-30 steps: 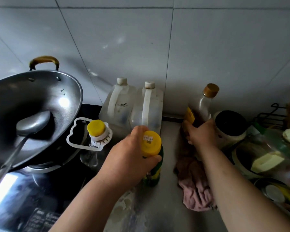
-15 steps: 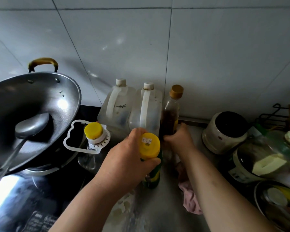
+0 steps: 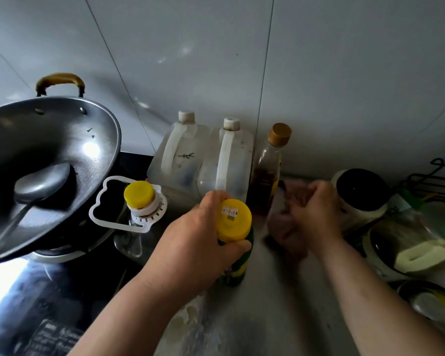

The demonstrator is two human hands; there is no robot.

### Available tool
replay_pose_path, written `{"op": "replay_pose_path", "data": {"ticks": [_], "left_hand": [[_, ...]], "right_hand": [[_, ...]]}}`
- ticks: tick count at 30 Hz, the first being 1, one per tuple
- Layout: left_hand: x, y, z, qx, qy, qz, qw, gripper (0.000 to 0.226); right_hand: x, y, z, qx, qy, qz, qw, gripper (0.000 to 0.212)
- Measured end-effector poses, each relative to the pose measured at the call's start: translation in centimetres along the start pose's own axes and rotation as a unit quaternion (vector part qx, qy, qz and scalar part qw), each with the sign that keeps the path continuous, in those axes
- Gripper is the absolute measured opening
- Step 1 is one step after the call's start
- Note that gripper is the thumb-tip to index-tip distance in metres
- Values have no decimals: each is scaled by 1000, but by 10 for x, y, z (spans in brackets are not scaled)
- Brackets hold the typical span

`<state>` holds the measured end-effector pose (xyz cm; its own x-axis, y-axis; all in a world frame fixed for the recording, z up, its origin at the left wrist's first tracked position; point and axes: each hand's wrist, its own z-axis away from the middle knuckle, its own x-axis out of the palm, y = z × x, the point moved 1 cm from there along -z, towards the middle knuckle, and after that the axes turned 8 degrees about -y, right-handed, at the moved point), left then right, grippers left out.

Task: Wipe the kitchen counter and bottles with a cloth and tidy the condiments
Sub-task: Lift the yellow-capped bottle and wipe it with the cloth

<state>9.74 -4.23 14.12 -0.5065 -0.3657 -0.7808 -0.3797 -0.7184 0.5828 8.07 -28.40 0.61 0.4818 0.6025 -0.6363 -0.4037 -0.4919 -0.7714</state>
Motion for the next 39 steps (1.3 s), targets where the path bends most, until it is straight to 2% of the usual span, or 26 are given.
{"op": "replay_pose_path", "data": {"ticks": [2, 3, 5, 7, 9, 13, 16, 17, 19, 20, 21, 23, 26, 29, 32, 35, 36, 38, 39], "left_hand": [[1, 1, -1, 1, 3, 2, 1000, 69], [1, 1, -2, 1, 5, 4, 1000, 68], [2, 0, -3, 1, 9, 5, 1000, 68], [3, 1, -2, 0, 7, 6, 1000, 67], [4, 0, -3, 0, 9, 11, 1000, 66], [3, 0, -3, -3, 2, 13, 1000, 69], [2, -2, -2, -1, -4, 16, 1000, 70], [2, -2, -2, 2, -4, 15, 1000, 70], [3, -2, -4, 4, -2, 13, 1000, 69], [3, -2, -4, 5, -4, 13, 1000, 69], [3, -2, -4, 4, -5, 13, 1000, 69], [3, -1, -4, 2, 0, 12, 1000, 69], [3, -1, -6, 4, -5, 11, 1000, 69], [2, -2, -5, 8, -9, 7, 1000, 69], [1, -3, -5, 16, -7, 14, 1000, 69], [2, -3, -6, 19, -8, 13, 1000, 69], [3, -3, -7, 20, -6, 11, 1000, 68], [3, -4, -8, 22, -3, 11, 1000, 67], [4, -4, -9, 21, -5, 14, 1000, 67]], "right_hand": [[1, -19, -37, -40, 17, 23, 999, 32], [10, -20, -54, -57, -11, 37, 998, 36], [31, -10, -71, -62, -99, 141, 983, 44], [49, 6, -69, -72, -170, 184, 965, 65], [56, 19, -67, -73, -185, 211, 957, 75], [55, 26, -59, -62, -184, 294, 936, 64], [51, 44, -59, 33, -166, 332, 928, 60], [47, 50, -58, 42, -166, 344, 923, 61], [51, 61, -52, 30, -185, 397, 898, 64], [59, 71, -48, 44, -191, 420, 886, 54], [66, 80, -44, 54, -192, 393, 898, 44], [64, 67, -26, 83, -210, 383, 896, 52], [57, 56, -4, 1, -183, 343, 921, 61], [43, 53, 29, -46, -174, 296, 938, 55], [39, 67, 33, 11, -137, 302, 943, 45], [57, 72, -9, 41, -160, 353, 921, 59], [62, 65, -24, 70, -183, 326, 925, 63], [74, 60, -46, 100, -179, 287, 936, 64], [76, 57, -46, 73, -173, 290, 938, 65]]}}
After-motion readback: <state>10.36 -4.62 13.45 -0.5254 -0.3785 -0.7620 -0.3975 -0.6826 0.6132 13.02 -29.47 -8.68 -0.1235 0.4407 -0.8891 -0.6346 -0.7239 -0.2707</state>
